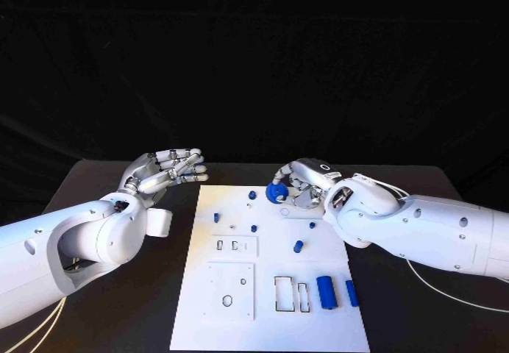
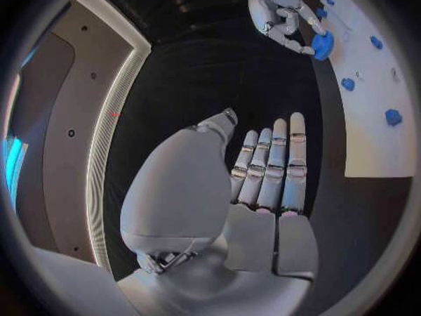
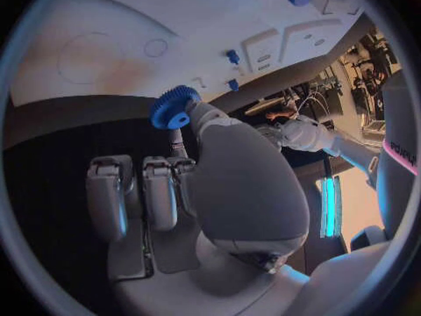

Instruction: Assemble the parts on the task board

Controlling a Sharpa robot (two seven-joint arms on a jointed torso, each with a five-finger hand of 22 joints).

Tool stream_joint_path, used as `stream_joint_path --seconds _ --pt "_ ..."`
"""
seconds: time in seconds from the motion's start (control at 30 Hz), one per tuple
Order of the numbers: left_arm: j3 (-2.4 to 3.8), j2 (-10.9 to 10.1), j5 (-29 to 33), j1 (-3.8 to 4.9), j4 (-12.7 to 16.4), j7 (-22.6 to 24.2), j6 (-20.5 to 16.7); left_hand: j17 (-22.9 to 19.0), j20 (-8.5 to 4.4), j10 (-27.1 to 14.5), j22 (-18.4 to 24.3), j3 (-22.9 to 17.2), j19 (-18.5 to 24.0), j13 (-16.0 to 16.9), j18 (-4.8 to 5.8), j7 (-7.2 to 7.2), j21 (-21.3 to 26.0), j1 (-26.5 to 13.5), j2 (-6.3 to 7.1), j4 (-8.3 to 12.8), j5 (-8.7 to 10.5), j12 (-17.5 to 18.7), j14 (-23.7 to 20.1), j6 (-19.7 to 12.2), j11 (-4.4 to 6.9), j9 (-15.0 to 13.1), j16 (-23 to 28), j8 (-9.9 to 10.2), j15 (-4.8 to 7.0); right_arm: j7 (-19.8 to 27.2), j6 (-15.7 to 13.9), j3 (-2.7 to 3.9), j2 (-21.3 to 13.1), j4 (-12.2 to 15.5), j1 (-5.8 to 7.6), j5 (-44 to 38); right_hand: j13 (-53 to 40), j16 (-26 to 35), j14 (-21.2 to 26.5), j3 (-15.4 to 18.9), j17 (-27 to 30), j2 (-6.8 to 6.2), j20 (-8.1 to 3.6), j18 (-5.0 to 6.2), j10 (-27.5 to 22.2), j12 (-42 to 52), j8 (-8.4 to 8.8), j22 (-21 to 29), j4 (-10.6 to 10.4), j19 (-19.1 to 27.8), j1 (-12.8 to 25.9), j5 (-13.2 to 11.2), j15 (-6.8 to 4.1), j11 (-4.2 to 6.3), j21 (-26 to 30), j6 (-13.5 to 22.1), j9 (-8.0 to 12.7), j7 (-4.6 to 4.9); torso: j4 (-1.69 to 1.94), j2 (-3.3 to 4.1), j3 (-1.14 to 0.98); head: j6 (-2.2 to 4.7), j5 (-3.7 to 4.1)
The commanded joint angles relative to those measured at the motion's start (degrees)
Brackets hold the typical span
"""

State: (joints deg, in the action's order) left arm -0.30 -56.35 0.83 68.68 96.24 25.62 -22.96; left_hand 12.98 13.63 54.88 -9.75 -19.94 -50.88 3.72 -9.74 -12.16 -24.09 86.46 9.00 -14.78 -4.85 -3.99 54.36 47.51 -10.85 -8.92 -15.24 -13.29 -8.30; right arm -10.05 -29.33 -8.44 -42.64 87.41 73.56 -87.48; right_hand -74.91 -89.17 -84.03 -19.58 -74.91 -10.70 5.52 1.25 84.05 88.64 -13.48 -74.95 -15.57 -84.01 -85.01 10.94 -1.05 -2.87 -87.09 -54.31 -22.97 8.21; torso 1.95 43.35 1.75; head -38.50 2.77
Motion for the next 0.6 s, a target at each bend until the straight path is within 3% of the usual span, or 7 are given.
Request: stream_joint_path --seconds 0.03,0.3,0.6 --pt "0.05 0.21 0.10 0.07 0.13 0.54 1.08 0.09 0.03 -0.32 0.07 -0.15 0.30 -0.03 -0.59 -1.17 -0.10 -0.55 -0.01 0.13 0.31 0.30 -0.28 -0.43 -0.07 0.07 0.24 0.22 0.01 -3.35 0.19 -0.10 1.89 0.06 -0.01 -6.97 -13.97 -0.21 -5.43 -0.48 -12.54 -0.14 -0.55 -0.36 5.13 0.28 0.14 -12.07 0.12 -3.65 0.60 0.00 -0.26 0.36 -0.39 -2.97 -0.12 -1.10 0.18 0.10 0.03 0.02 0.16" --pt "0.05 0.39 0.10 0.07 0.16 0.52 1.16 0.19 0.05 -0.44 0.10 -0.25 0.32 -0.03 -0.61 -1.20 -0.15 -0.53 -0.10 0.24 0.30 0.32 -0.28 -0.49 -0.11 0.08 0.39 0.29 -0.01 -4.74 1.37 -0.43 6.83 -2.66 -0.74 -8.80 -13.94 -0.21 -5.43 -0.94 -12.52 -0.20 -0.55 -0.36 5.10 0.24 0.22 -12.10 0.34 -3.66 0.64 0.00 -0.26 0.37 -0.41 -2.99 -0.11 -1.10 0.41 0.09 0.13 -0.12 0.01" --pt "0.06 0.30 0.10 0.08 0.34 0.40 1.19 0.21 0.06 -0.44 0.10 -0.26 0.32 -0.03 -0.61 -1.20 -0.15 -0.54 -0.11 0.25 0.31 0.32 -0.28 -0.48 -0.11 0.08 0.41 0.30 -0.01 -4.89 2.08 -0.61 10.41 -5.69 -2.06 -9.18 -13.91 -0.22 -5.43 -1.36 -12.54 -0.34 -0.55 -0.39 5.08 0.20 0.30 -12.19 0.57 -3.73 0.73 -0.01 -0.25 0.36 -0.48 -2.98 -0.09 -1.07 0.10 0.18 0.05 -0.09 -0.85"
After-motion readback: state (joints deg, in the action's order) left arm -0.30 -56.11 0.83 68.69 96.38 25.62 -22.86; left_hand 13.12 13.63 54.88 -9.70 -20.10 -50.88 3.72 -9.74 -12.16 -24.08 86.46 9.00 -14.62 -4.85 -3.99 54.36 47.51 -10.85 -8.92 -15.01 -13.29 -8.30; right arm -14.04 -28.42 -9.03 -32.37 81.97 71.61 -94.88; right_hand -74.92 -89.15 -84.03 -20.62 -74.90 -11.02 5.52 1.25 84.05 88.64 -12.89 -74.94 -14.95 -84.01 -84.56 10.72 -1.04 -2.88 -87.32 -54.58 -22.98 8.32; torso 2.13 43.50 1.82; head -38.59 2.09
